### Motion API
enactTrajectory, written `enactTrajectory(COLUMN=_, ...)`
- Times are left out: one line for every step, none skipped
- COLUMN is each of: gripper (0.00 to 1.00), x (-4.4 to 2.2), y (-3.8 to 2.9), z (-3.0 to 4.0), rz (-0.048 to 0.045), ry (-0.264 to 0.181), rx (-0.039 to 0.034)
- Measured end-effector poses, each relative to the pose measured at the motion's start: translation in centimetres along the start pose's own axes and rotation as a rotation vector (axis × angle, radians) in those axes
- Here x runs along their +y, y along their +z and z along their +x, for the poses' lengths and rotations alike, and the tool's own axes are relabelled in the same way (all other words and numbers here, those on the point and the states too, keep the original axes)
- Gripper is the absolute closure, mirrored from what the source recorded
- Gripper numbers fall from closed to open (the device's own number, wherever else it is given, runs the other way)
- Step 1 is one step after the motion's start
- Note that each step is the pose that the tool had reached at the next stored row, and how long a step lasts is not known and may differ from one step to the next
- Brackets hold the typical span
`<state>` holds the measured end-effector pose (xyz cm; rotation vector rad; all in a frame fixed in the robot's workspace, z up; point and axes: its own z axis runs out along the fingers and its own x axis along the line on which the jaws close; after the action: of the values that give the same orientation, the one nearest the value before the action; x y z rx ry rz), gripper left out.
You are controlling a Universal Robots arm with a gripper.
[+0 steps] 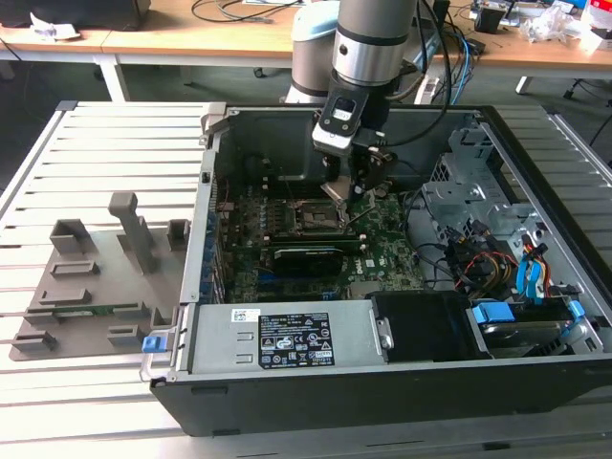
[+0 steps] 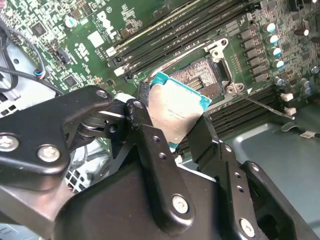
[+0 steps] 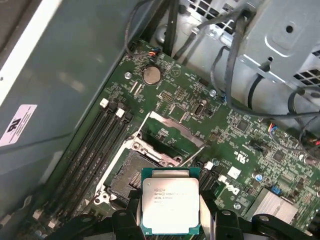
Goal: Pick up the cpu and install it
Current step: 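Place the cpu into insertion slot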
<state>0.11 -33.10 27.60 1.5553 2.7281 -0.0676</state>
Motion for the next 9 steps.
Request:
enactTrajectory(gripper=0.45, x=0.00, y=0.00, z=0.00, rz=0.0005, ry=0.017, rx=0.0002)
enactTrajectory(gripper=0.45, x=0.00, y=0.00, z=0.00, rz=0.0009, ry=0.024, rx=0.0003)
enactTrajectory(gripper=0.45, x=0.00, y=0.00, z=0.00, rz=0.0012, ry=0.033, rx=0.0004)
enactTrajectory(gripper=0.45, x=0.00, y=0.00, z=0.00, rz=0.0017, ry=0.049, rx=0.0007)
enactTrajectory(gripper=0.45, x=0.00, y=0.01, z=0.00, rz=0.0021, ry=0.059, rx=0.0008)
enactTrajectory(gripper=0.45, x=0.00, y=0.01, z=0.00, rz=0.0024, ry=0.066, rx=0.0009)
enactTrajectory(gripper=0.45, x=0.00, y=0.01, z=0.00, rz=0.0030, ry=0.085, rx=0.0011)
enactTrajectory(gripper=0.45, x=0.00, y=0.01, z=0.00, rz=0.0035, ry=0.103, rx=0.0016)
enactTrajectory(gripper=0.45, x=0.00, y=0.01, z=0.00, rz=0.0039, ry=0.117, rx=0.0021)
